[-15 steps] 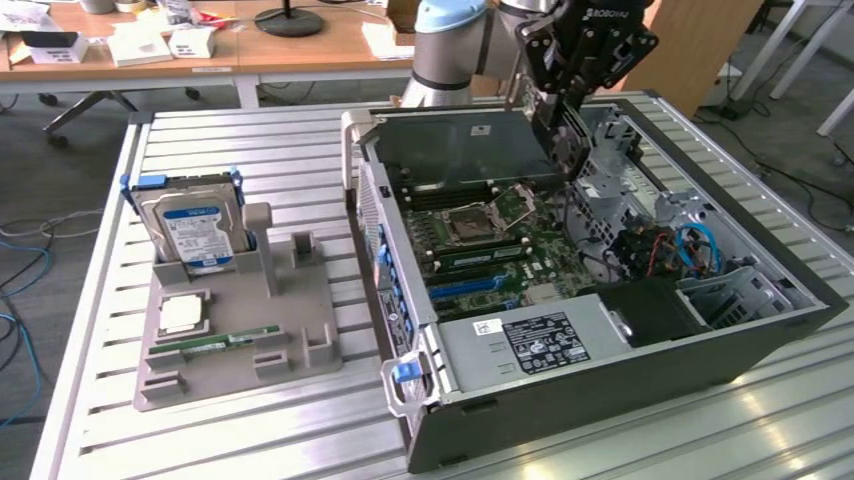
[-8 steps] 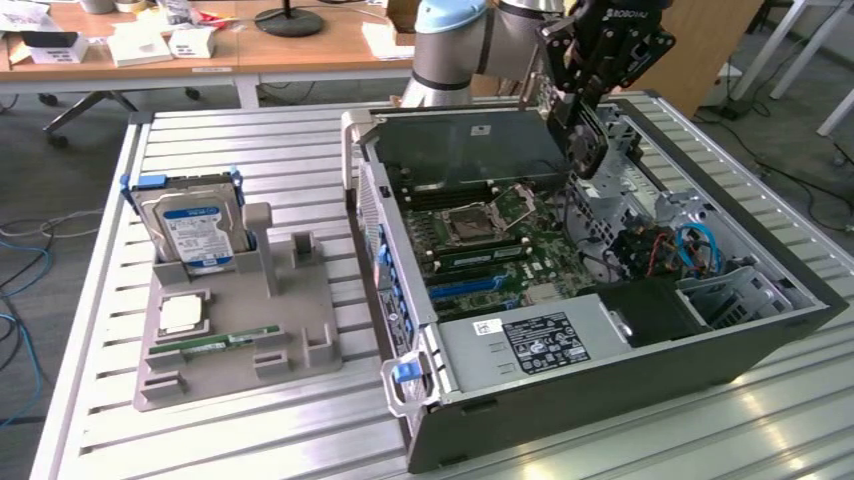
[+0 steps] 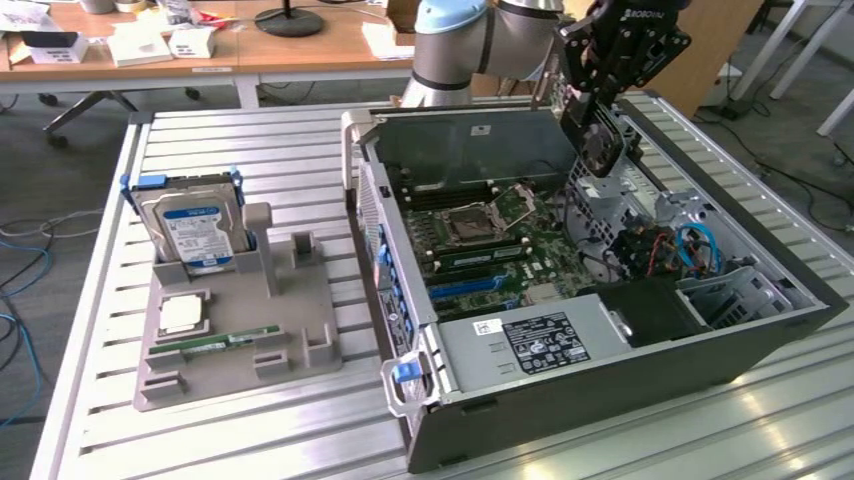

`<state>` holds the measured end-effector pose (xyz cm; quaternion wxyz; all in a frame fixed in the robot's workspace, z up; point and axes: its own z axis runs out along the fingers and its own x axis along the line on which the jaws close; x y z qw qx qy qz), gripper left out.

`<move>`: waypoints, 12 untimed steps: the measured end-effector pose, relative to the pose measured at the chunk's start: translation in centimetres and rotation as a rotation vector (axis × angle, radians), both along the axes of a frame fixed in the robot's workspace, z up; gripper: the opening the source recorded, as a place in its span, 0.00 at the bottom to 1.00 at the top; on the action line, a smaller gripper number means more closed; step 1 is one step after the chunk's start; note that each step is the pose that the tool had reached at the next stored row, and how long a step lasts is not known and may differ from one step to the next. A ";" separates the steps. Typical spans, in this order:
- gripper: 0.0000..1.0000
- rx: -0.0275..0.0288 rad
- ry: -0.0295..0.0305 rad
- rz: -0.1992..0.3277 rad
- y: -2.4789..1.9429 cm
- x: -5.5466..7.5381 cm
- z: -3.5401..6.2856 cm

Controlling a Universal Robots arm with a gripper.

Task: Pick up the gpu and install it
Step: 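Pick up the gpu and move the gpu toward the slot, then insert the gpu into the slot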

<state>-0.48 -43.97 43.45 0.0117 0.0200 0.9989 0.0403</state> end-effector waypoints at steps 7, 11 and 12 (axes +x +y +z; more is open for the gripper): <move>0.26 0.0008 0.0000 0.000 0.00 0.7 -0.01; 0.26 0.0007 0.0000 0.000 0.00 0.7 -0.01; 0.26 0.0007 0.0000 0.000 0.00 0.7 0.00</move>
